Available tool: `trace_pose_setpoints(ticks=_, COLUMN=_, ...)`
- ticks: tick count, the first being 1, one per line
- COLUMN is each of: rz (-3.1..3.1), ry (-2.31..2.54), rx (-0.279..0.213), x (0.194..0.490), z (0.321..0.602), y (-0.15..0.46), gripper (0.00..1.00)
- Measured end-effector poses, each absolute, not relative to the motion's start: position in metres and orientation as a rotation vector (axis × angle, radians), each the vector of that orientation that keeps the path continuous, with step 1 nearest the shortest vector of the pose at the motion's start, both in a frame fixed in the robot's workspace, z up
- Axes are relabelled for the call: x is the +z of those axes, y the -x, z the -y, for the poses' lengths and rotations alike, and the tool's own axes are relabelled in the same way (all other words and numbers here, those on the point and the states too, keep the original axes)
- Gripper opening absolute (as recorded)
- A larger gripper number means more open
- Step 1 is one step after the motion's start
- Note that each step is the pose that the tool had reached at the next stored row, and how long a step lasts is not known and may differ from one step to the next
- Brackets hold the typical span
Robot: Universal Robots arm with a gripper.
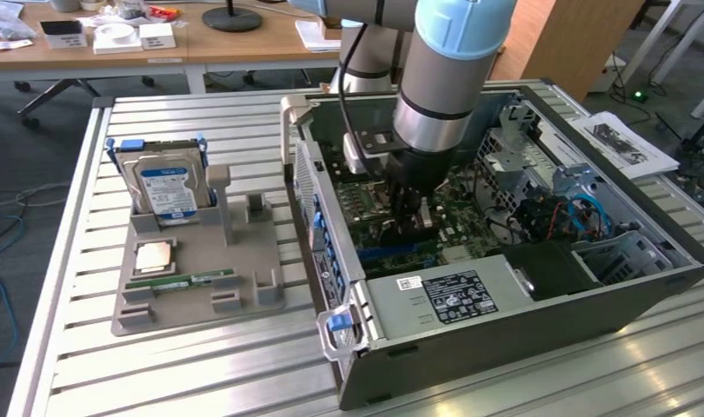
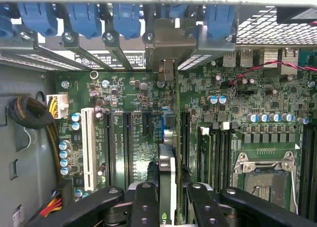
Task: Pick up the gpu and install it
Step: 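Insert the gpu into the slot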
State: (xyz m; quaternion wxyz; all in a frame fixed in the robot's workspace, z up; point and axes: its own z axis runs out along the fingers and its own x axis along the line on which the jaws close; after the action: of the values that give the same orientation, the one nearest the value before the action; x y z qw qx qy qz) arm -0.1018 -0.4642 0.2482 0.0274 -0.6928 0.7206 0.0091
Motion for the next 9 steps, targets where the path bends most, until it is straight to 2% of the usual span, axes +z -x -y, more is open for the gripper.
trace_pose_setpoints(ticks=9, rz=-2.252, ry=2.11, rx=0.027, x=0.2464, z=0.4655, y=0.102, gripper=0.27)
